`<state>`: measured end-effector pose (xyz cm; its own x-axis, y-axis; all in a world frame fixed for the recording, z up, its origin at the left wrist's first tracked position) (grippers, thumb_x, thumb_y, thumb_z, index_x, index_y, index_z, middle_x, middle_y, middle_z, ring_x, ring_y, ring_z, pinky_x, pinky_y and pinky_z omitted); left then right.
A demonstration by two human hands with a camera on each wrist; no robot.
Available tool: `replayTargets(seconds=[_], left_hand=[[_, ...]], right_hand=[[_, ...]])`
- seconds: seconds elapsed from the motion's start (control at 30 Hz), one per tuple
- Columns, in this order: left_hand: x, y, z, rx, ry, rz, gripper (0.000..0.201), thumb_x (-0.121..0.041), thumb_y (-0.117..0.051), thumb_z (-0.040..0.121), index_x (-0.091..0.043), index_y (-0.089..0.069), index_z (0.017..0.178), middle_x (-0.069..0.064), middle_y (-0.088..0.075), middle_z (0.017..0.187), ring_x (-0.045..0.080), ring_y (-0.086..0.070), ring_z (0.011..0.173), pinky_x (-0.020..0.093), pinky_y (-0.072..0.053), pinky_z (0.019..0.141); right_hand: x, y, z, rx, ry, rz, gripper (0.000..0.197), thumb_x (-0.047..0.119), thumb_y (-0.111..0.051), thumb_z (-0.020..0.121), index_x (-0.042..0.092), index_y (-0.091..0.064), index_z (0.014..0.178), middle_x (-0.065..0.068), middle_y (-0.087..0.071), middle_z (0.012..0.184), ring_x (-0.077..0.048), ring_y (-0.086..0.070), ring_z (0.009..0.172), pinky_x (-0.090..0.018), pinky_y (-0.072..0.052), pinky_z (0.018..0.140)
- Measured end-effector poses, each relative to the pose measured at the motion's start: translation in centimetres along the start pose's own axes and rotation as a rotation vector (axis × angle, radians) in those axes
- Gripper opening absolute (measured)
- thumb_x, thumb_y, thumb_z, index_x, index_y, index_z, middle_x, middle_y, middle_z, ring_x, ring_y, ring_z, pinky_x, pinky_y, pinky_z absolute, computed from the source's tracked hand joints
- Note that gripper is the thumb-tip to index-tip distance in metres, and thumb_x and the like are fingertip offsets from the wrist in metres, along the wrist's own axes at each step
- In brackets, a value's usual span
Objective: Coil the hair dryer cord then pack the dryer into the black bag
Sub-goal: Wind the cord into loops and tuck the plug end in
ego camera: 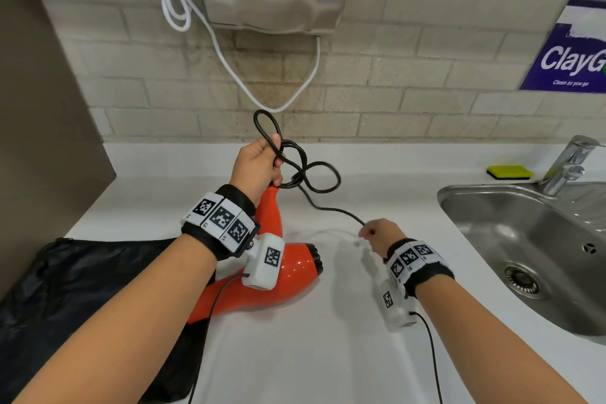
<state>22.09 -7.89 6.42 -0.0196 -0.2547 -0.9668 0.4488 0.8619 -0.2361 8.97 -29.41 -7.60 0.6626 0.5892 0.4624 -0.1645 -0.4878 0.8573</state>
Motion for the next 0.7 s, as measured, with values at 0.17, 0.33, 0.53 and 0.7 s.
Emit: replayTargets(seconds=[0.17, 0.33, 0.53, 0.7], left_hand=[[0.0, -0.8, -0.6, 0.065, 0.007, 0.041, 0.03, -0.026, -0.046, 0.095, -0.016, -0.051, 0.067, 0.002, -0.038, 0.058, 0.005, -0.028, 0.031, 0.023, -0.026, 0.043], [0.0, -2.1, -1.3, 0.165, -0.016, 0.075, 0.027, -0.022, -0.047, 0.095, -0.016, -0.055, 0.069, 0.004, -0.039, 0.061, 0.004, -0.028, 0.032, 0.018, -0.029, 0.037], [-0.1, -2.2, -1.4, 0.171, -0.023, 0.101, 0.027, -0.023, -0.047, 0.094, -0.016, -0.055, 0.069, 0.004, -0.042, 0.062, 0.003, -0.029, 0.032, 0.016, -0.03, 0.037], [0.0, -2.2, -1.5, 0.172, -0.015, 0.084, 0.026, -0.022, -0.047, 0.095, -0.014, -0.055, 0.071, 0.004, -0.04, 0.061, 0.003, -0.027, 0.032, 0.017, -0.029, 0.037]], right_hand=[[6.2, 1.6, -2.0, -0.126, 0.276, 0.235, 0.024, 0.006, -0.045, 0.091, 0.01, -0.059, 0.109, -0.008, -0.056, 0.126, -0.023, -0.053, 0.107, -0.02, -0.036, 0.084], [13.1, 1.6, -5.5, 0.088, 0.524, 0.561, 0.051, -0.018, -0.039, 0.081, 0.01, -0.052, 0.121, 0.003, -0.057, 0.11, 0.013, -0.055, 0.069, -0.003, -0.04, 0.052], [15.0, -1.6, -7.3, 0.444, 0.569, 0.744, 0.042, -0.007, -0.05, 0.085, 0.031, -0.054, 0.102, 0.006, -0.063, 0.098, -0.014, -0.064, 0.075, -0.023, -0.043, 0.054], [13.8, 0.0, -5.0, 0.2, 0.521, 0.834, 0.027, -0.007, -0.038, 0.09, 0.014, -0.053, 0.081, -0.003, -0.049, 0.066, 0.001, -0.05, 0.04, -0.013, -0.032, 0.04]])
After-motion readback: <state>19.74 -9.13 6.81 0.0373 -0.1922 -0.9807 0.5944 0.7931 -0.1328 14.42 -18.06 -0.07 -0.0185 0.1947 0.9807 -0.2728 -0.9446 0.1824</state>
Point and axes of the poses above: each hand's wrist, its own z-axis towards the middle knuckle, its own y-axis out of the back of the hand, x = y × z, the point moved 10 cm from there along z, towards the middle knuckle
